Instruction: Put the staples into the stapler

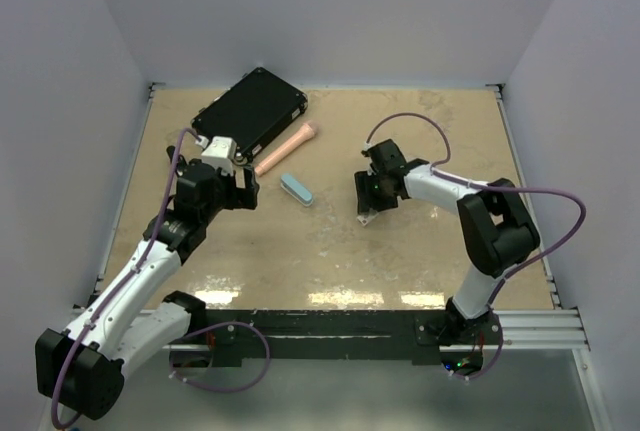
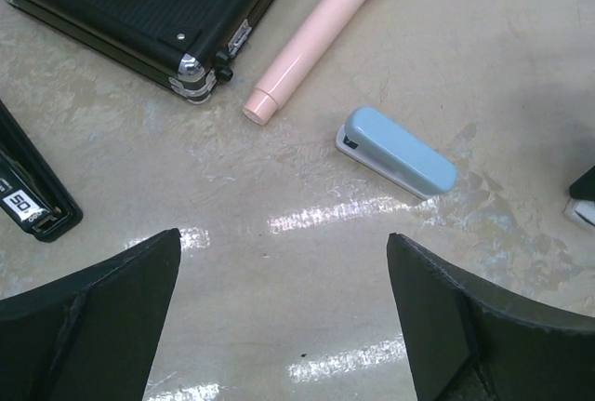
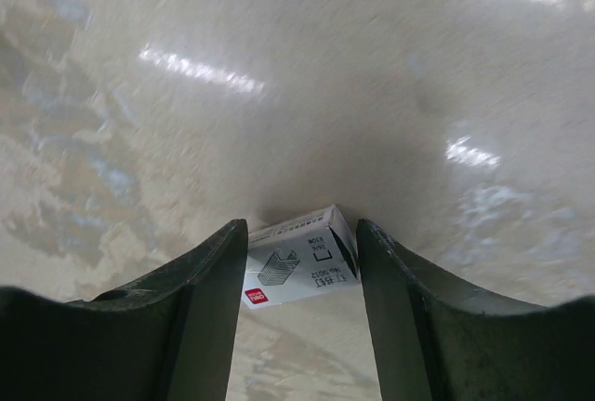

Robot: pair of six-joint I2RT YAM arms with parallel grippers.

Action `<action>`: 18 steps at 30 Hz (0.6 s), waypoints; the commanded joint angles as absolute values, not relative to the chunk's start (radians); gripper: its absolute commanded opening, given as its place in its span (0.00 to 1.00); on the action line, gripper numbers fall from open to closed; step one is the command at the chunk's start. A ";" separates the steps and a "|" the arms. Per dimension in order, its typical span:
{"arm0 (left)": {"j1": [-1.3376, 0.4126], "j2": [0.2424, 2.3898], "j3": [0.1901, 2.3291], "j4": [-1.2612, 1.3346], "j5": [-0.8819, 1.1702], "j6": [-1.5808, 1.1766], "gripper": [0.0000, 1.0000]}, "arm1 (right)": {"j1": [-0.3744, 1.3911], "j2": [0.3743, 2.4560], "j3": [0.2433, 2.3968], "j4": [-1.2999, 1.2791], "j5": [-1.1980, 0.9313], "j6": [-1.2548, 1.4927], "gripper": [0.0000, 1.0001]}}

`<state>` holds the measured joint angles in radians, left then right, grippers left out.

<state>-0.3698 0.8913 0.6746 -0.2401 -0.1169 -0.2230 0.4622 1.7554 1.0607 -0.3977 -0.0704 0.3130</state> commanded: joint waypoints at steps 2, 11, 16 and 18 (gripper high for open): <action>-0.379 0.879 0.661 -0.173 -0.023 -0.209 0.96 | 0.569 1.686 1.003 -0.382 -0.115 0.420 0.54; -0.405 0.900 0.641 -0.130 0.127 -0.202 0.95 | 0.644 1.527 1.018 -0.429 -0.022 0.491 0.59; -0.475 0.979 0.666 -0.144 0.178 -0.230 0.94 | 0.640 1.430 1.052 -0.491 0.150 0.538 0.80; -0.541 1.018 0.681 -0.164 0.176 -0.247 0.93 | 0.632 1.405 1.057 -0.509 0.234 0.558 0.89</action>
